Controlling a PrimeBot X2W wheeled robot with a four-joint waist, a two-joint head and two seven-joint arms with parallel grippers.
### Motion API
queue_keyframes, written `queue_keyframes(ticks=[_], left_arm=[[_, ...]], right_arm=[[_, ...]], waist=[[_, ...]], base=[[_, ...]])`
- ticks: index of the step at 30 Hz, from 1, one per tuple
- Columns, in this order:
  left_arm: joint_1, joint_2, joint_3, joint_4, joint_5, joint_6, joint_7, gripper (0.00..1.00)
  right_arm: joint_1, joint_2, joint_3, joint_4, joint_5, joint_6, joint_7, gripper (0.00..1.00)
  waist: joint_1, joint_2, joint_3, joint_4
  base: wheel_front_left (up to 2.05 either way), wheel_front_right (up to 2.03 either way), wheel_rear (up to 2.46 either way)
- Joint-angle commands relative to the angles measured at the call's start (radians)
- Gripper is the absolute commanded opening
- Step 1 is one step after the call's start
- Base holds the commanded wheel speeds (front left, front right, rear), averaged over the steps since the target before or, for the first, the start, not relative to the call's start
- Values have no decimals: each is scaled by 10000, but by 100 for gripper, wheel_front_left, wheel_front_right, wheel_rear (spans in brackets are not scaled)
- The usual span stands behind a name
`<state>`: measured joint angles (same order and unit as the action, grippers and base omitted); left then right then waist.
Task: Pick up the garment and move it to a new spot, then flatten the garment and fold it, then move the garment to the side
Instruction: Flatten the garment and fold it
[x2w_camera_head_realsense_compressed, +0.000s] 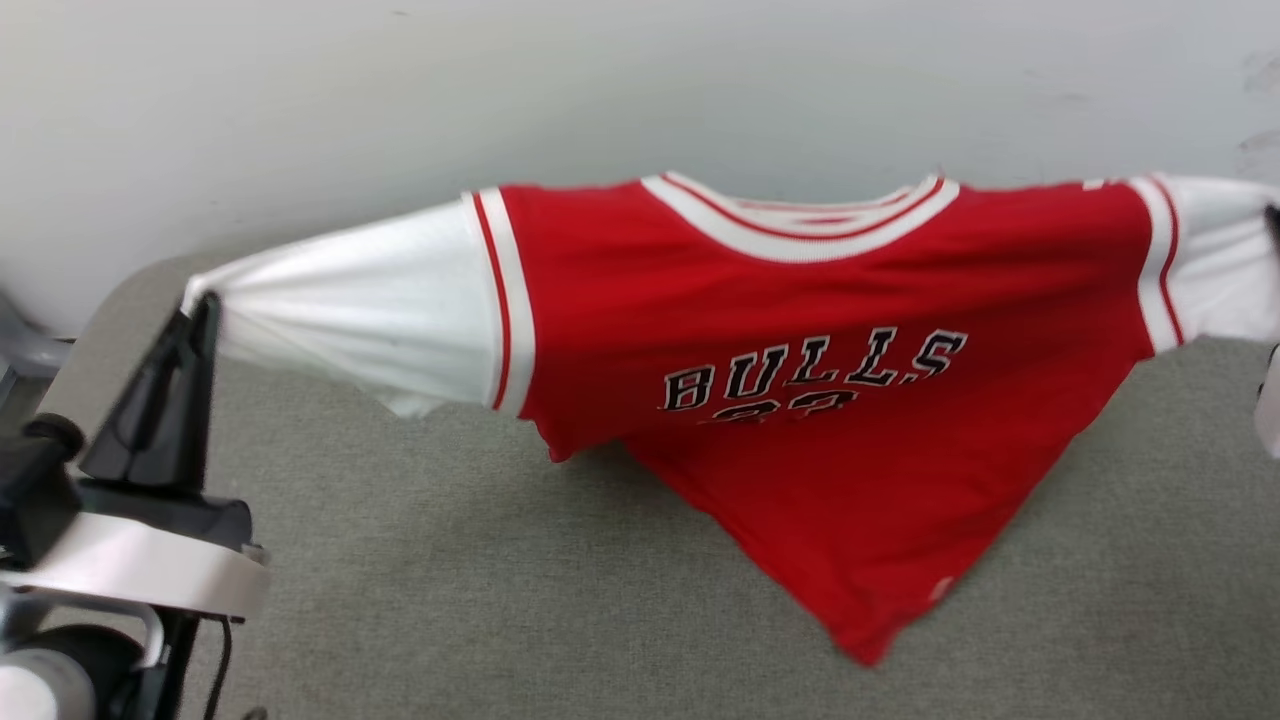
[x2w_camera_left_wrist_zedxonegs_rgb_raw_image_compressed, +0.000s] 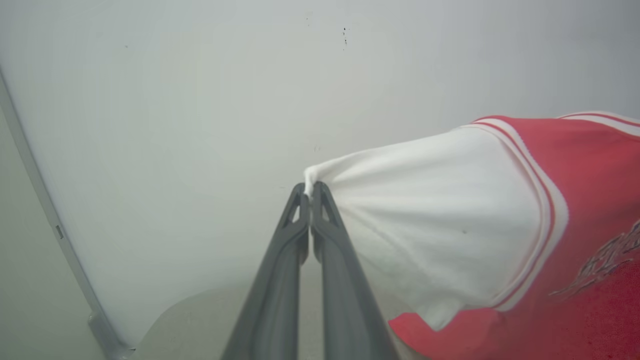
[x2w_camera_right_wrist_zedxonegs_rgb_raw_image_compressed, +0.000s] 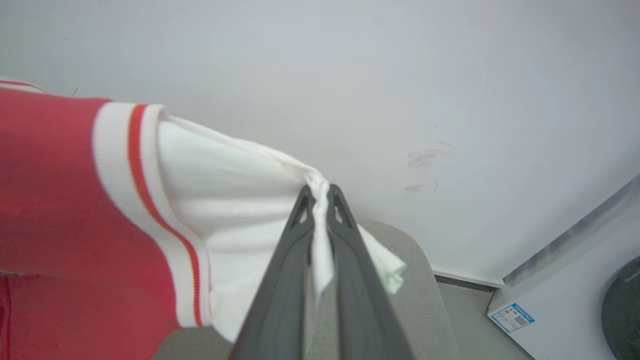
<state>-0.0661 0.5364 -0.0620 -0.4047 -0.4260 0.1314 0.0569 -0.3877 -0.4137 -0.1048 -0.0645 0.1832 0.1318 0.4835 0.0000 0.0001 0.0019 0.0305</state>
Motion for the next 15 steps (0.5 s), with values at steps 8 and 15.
queue_keyframes(ticks=[8, 15], left_arm=[[-1279, 516, 923, -709, -88, -26, -465, 0], [-2590, 1127, 1255, -482, -343, -395, -289, 0]], right_arm=[[-1250, 60, -374, -1245, -80, -21, 136, 0], [-2438, -196, -222, -1199, -99, -21, 355, 0]], waist=[[0, -1, 326, -319], [0, -1, 1107, -425]], base=[[0, 0, 0], [0, 0, 0]])
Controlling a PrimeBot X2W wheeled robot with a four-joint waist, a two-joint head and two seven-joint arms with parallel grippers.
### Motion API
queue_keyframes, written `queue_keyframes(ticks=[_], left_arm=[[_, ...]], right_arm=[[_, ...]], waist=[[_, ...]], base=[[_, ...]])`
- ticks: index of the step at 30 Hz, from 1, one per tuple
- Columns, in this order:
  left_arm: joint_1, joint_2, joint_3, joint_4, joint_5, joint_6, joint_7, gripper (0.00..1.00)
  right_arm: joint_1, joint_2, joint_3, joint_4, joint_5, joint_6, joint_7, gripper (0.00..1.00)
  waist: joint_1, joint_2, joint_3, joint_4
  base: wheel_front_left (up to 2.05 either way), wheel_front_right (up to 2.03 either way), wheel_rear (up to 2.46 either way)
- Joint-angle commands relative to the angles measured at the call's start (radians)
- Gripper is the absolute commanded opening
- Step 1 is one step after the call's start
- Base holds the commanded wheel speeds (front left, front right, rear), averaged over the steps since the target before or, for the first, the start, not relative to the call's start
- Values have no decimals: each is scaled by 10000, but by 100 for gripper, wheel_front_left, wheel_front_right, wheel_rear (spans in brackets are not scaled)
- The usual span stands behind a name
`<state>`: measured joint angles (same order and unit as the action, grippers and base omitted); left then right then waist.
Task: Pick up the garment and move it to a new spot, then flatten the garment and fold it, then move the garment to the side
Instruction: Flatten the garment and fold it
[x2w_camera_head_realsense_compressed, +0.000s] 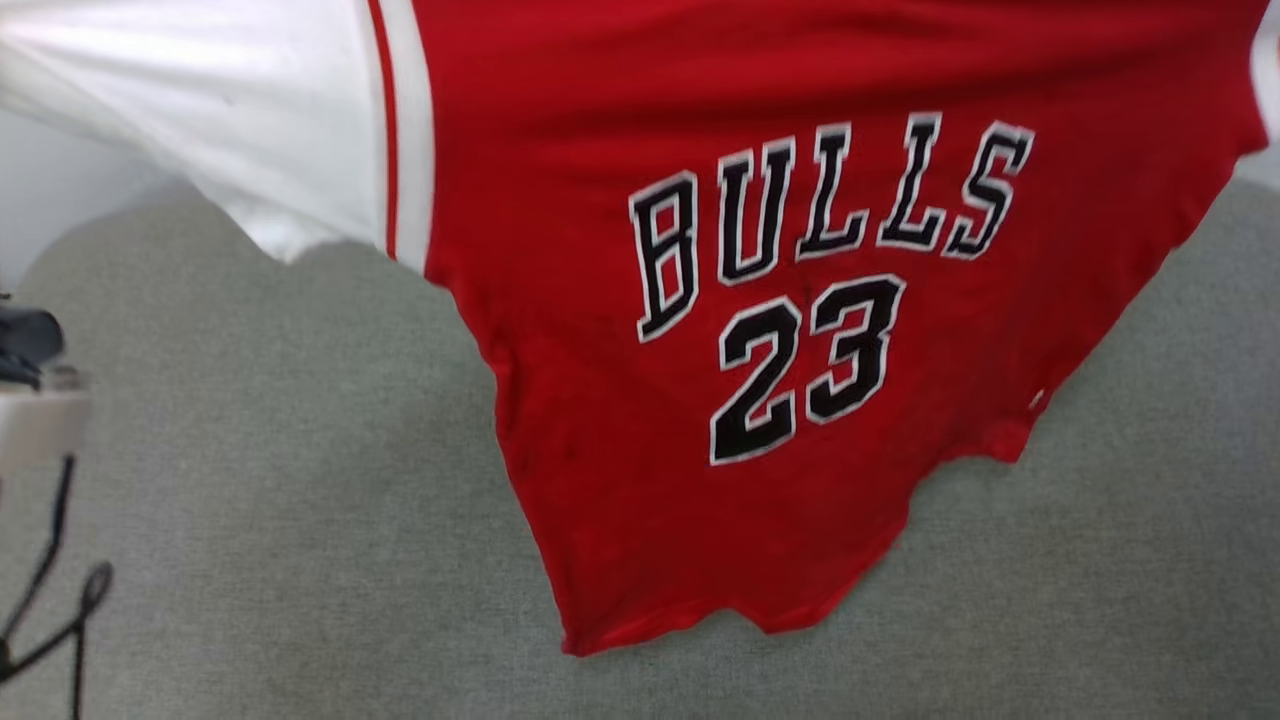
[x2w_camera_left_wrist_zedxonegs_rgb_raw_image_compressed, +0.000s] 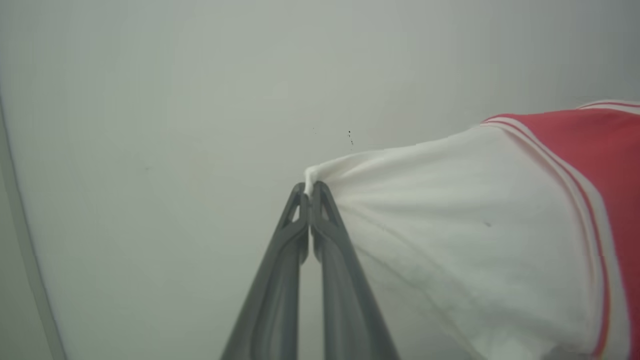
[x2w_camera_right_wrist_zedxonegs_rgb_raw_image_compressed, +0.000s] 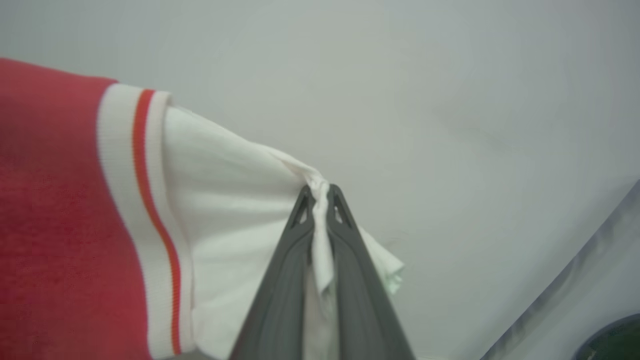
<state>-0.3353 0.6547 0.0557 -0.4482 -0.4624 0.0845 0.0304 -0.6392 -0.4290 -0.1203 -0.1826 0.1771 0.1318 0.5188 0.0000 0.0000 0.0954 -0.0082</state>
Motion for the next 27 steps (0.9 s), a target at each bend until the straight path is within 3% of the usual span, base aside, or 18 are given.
queue_keyframes(ticks=[1, 15, 20, 27], left_arm=[[-197, 55, 93, 83, -17, -9, 3, 0], [-5734, 1251, -736, 3468, -484, -1665, 161, 0], [-8228, 1303, -1471, 5352, -145, -1929, -370, 0], [-10929, 905, -2370, 8043, 215, -2068, -1486, 0]], right_arm=[[-185, -79, -18, 80, -55, -21, -25, 0], [-5006, -628, 942, 2874, -296, -22, -769, 0], [-7052, -390, 1063, 4399, -754, -24, -1314, 0], [-9215, 252, 522, 6494, -1866, -27, -2583, 0]], waist=[[0, 0, 341, -41], [0, 0, 3490, 232], [0, 0, 4416, 395], [0, 0, 5295, 654]], base=[[0, 0, 0], [0, 0, 0], [0, 0, 0], [0, 0, 0]])
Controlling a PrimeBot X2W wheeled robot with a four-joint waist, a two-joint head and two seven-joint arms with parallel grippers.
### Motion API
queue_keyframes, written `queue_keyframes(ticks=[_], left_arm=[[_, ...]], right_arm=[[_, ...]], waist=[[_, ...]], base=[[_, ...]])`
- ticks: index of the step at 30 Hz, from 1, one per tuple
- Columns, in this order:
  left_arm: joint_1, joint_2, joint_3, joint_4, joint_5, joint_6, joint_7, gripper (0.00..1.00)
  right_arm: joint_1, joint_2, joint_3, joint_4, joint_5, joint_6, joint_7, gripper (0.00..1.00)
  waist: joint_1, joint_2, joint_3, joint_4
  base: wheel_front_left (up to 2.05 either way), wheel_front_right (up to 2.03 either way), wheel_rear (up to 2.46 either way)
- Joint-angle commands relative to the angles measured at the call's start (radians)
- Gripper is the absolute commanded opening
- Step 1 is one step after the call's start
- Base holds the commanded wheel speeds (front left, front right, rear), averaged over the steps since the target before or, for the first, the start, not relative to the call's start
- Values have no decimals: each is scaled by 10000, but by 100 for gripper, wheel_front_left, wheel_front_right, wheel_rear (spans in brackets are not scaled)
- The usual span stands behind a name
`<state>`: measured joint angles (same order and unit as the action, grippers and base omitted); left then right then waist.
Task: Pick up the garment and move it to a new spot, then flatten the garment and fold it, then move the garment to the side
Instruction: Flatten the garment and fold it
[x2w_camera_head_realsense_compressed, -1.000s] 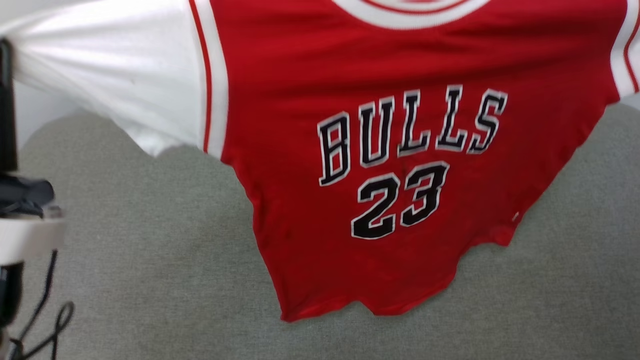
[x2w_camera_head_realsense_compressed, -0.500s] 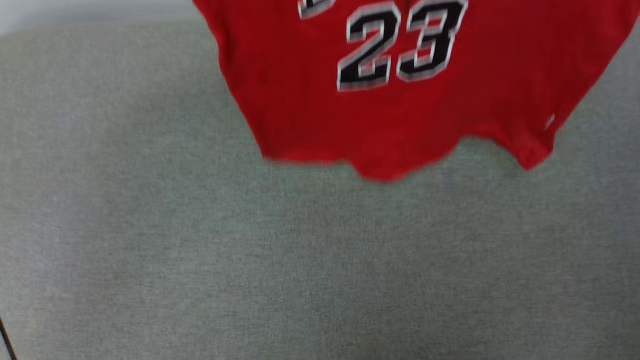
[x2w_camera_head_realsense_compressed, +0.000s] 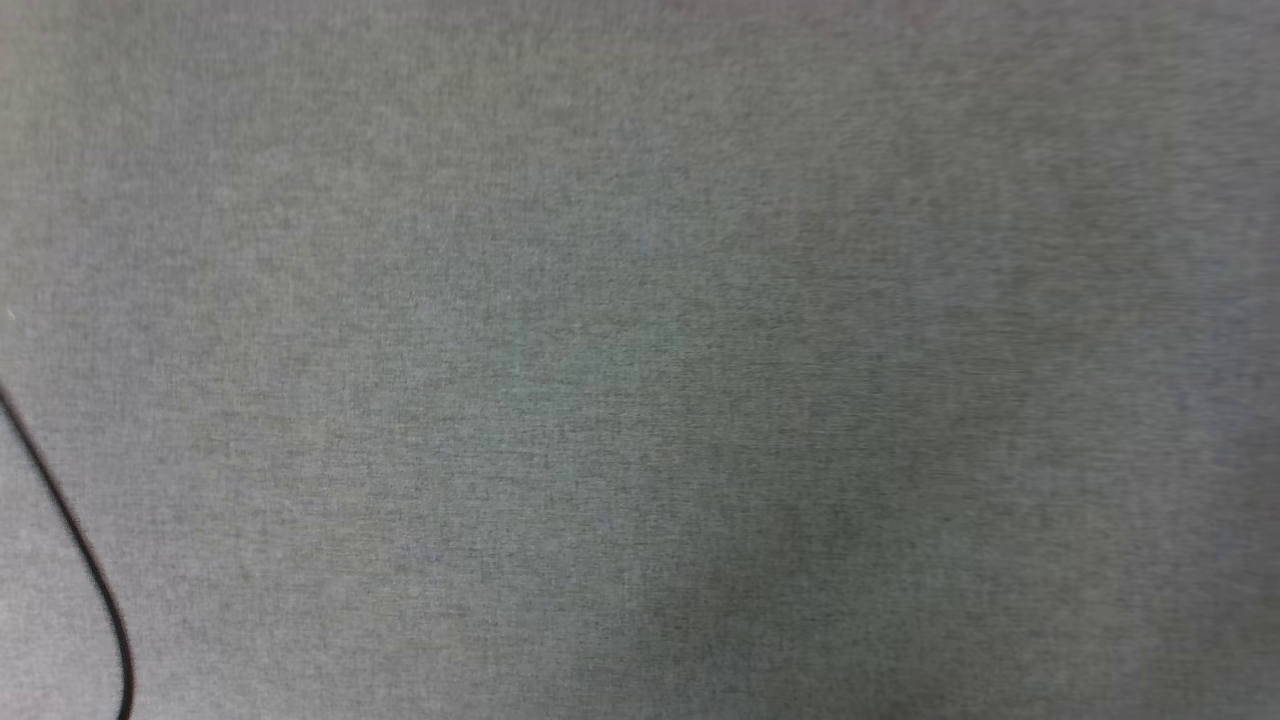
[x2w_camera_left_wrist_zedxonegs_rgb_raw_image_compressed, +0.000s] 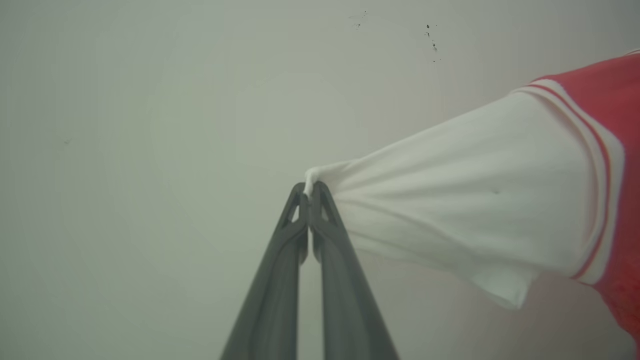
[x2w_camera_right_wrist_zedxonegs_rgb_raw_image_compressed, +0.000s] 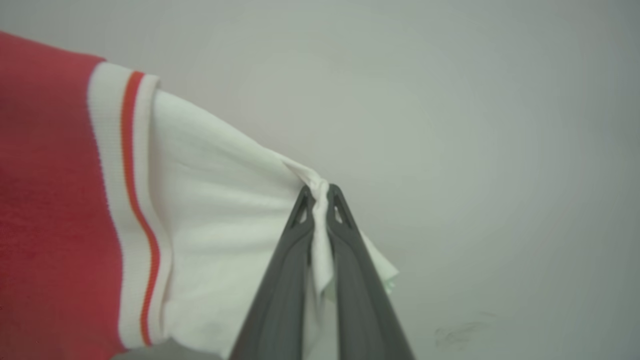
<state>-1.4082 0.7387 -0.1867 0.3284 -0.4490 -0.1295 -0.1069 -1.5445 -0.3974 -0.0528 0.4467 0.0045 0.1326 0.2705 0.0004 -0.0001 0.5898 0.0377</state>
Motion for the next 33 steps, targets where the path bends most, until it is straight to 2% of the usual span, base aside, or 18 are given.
queue_keyframes(ticks=[1, 8, 12, 16, 22, 28, 33], left_arm=[[-449, 9, -87, 621, 106, 67, -323, 0], [-1149, -370, -1056, 2509, 121, 17, -1247, 0], [-595, -558, -1549, 2943, -149, 12, -1508, 0], [279, -813, -1637, 3057, -672, 10, -1585, 0], [2386, -1268, -1603, 2505, -794, 9, -1590, 0], [5090, -1802, -1422, 1872, -708, 5, -1583, 0], [7464, -2073, -1450, 1320, -732, 102, -1584, 0]], right_arm=[[-341, 25, -209, 467, -308, -35, -299, 0], [-655, 524, -390, 1921, -880, -39, -1379, 0], [-140, 690, -510, 2480, -780, -38, -1818, 0], [651, 697, -486, 3000, -764, -38, -2116, 0], [1934, 948, -601, 3697, -270, -32, -2444, 0], [3846, 1036, 7, 4022, 838, -29, -2560, 0], [5957, 884, 882, 3673, 2051, -27, -2580, 0]], waist=[[-4, 1, 428, 229], [-4, 1, 666, 382], [-4, 1, 529, 433], [-4, 1, 156, 415], [-4, 1, -746, 429], [-4, 1, -1962, 453], [-4, 1, -2979, 487]], base=[[0, 0, 0], [0, 0, 0], [0, 0, 0], [0, 0, 0], [0, 0, 0], [0, 0, 0], [0, 0, 0]])
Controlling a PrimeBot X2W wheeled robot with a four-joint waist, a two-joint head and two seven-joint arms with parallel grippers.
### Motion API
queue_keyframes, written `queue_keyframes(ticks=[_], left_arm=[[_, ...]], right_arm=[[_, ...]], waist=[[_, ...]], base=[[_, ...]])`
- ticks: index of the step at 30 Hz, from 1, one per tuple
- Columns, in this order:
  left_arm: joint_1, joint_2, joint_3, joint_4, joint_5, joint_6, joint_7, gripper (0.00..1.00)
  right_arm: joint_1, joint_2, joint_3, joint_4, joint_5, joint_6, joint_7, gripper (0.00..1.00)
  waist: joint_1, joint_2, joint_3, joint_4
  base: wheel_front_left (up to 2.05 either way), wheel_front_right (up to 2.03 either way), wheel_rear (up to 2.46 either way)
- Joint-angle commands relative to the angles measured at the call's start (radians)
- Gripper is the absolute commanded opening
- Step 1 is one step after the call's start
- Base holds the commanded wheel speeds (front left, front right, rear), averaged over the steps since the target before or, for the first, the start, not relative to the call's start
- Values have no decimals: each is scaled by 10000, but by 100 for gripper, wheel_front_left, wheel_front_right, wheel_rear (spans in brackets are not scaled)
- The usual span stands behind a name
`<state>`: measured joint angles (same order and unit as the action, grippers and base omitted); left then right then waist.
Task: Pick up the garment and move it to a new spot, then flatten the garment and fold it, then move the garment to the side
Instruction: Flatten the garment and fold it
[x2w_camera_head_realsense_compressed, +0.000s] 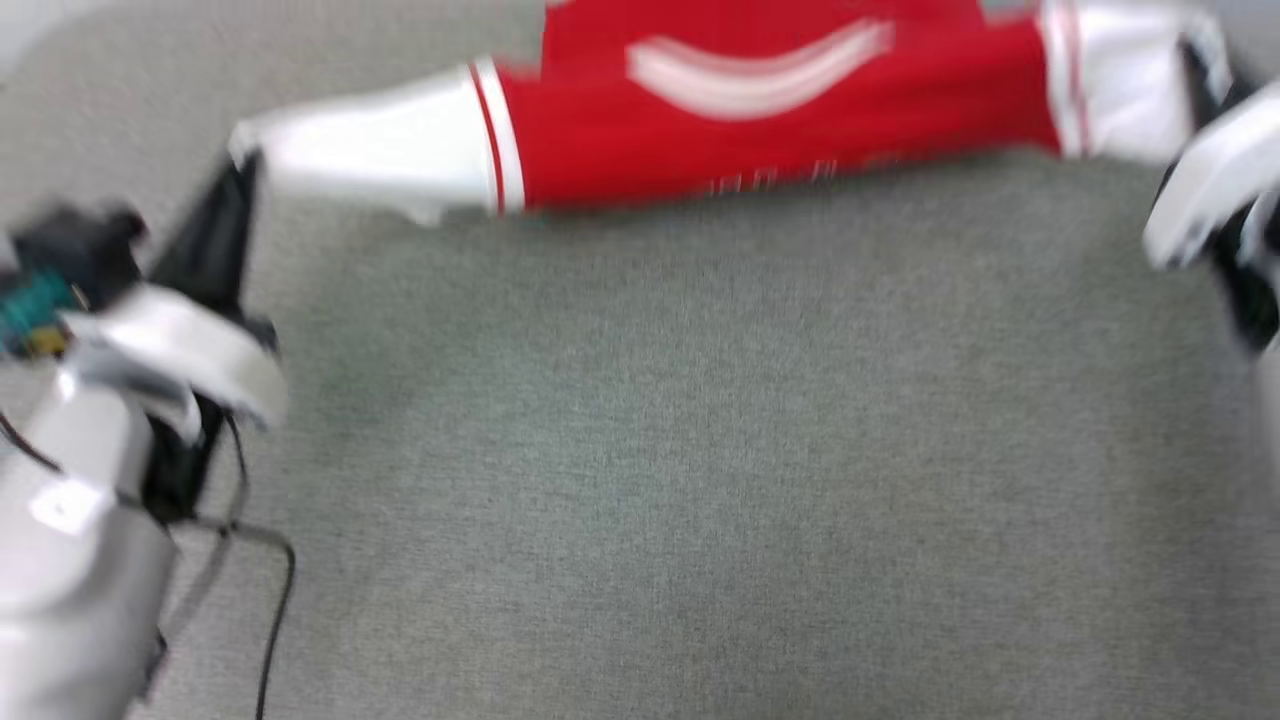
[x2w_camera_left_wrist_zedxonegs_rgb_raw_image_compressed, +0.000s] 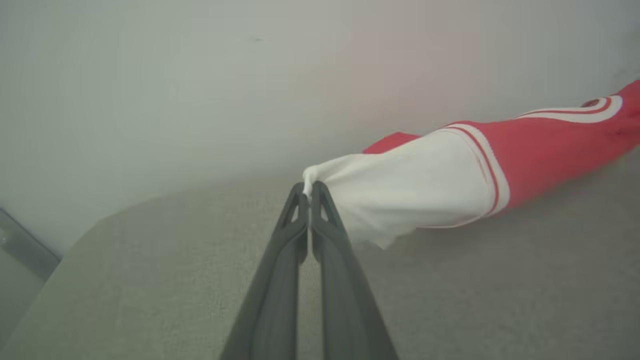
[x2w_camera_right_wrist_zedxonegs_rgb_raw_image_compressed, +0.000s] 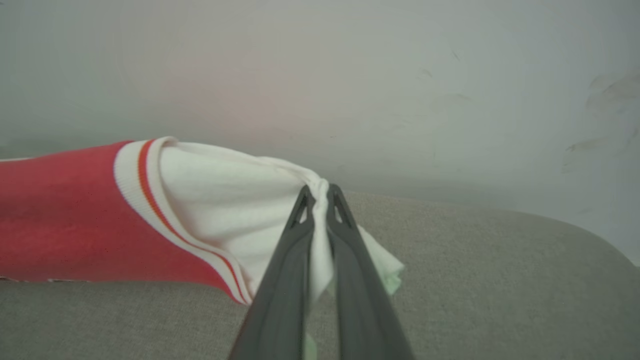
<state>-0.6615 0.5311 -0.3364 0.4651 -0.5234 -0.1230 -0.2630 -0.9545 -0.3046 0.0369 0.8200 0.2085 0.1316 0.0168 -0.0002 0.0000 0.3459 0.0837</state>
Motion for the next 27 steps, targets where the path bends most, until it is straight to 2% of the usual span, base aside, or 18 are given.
queue_keyframes(ticks=[1, 5, 7, 10, 15, 27], left_arm=[[484, -19, 13, -112, -22, 48, -23, 0], [2095, -133, -207, -349, -264, 80, 109, 0], [2777, -74, -357, -524, -319, 104, 277, 0], [3800, 38, -580, -846, -444, 164, 612, 0], [5213, 250, -759, -1500, -615, 393, 1028, 0], [7906, 895, -810, -3080, -1112, 1071, 1697, 0]], right_arm=[[520, -68, 167, -184, 352, -18, 1, 0], [2217, -371, 1032, -881, 1419, -18, 312, 0], [3050, -669, 1766, -1367, 1728, -15, 502, 0], [4079, -1054, 2285, -2048, 2544, -16, 724, 0], [5585, -1795, 3139, -3108, 3254, -16, 990, 0], [8633, -2864, 3468, -4897, 4991, -16, 2188, 0]], waist=[[2, 0, -724, 30], [2, 0, -1338, 43], [2, 0, -1606, 73], [2, 0, -1975, 61], [2, 0, -2588, 26], [2, 0, -3567, 104]], base=[[0, 0, 0], [0, 0, 0], [0, 0, 0], [0, 0, 0], [0, 0, 0], [0, 0, 0]])
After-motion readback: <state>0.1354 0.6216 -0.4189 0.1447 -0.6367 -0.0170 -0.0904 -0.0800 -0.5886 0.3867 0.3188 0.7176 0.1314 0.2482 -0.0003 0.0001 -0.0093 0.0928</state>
